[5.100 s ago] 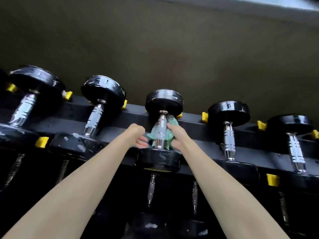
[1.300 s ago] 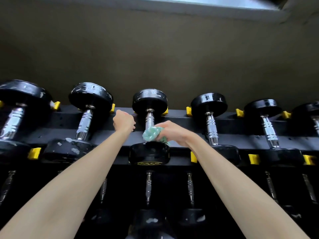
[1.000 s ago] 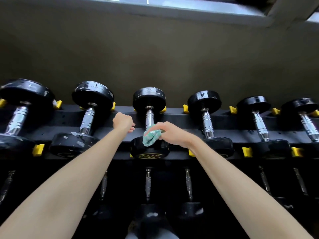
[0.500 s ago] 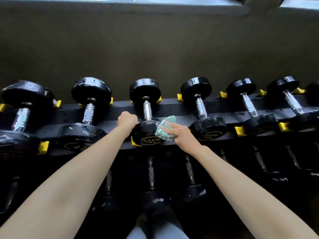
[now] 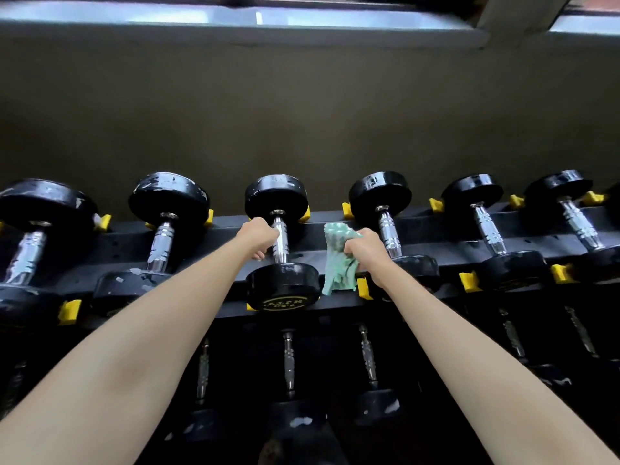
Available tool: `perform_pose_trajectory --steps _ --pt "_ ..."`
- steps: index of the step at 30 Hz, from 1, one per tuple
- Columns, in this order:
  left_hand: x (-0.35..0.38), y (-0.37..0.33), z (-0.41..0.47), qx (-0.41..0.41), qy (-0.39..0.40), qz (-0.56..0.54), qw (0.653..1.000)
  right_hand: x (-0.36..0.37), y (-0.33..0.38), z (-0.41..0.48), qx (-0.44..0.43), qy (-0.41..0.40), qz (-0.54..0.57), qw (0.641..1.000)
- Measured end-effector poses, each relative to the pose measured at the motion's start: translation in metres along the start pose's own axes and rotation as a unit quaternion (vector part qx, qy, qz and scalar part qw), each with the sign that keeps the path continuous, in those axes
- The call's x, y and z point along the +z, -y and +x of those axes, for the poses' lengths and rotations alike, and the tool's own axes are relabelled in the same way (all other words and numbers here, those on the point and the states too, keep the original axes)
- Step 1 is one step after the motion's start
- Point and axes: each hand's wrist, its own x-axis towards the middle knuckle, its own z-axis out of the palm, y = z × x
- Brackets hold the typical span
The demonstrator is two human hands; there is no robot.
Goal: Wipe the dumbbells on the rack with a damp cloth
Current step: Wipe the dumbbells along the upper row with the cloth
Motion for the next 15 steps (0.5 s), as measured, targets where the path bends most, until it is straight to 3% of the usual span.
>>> perform_pose_trajectory --steps 8,12,15 --pt "0.022 -0.028 0.055 0.002 -0.014 0.181 0.983 0.011 0.022 0.087 0.037 0.009 0.114 0.993" --pt "0.030 -0.035 0.070 -0.020 -0.035 0.273 0.961 0.025 0.026 0.126 0.052 -0.004 0.066 0.996" --pt "0.027 -0.032 0.079 -0.037 -0.025 0.242 0.969 0.033 0.031 0.145 0.048 -0.008 0.032 0.998"
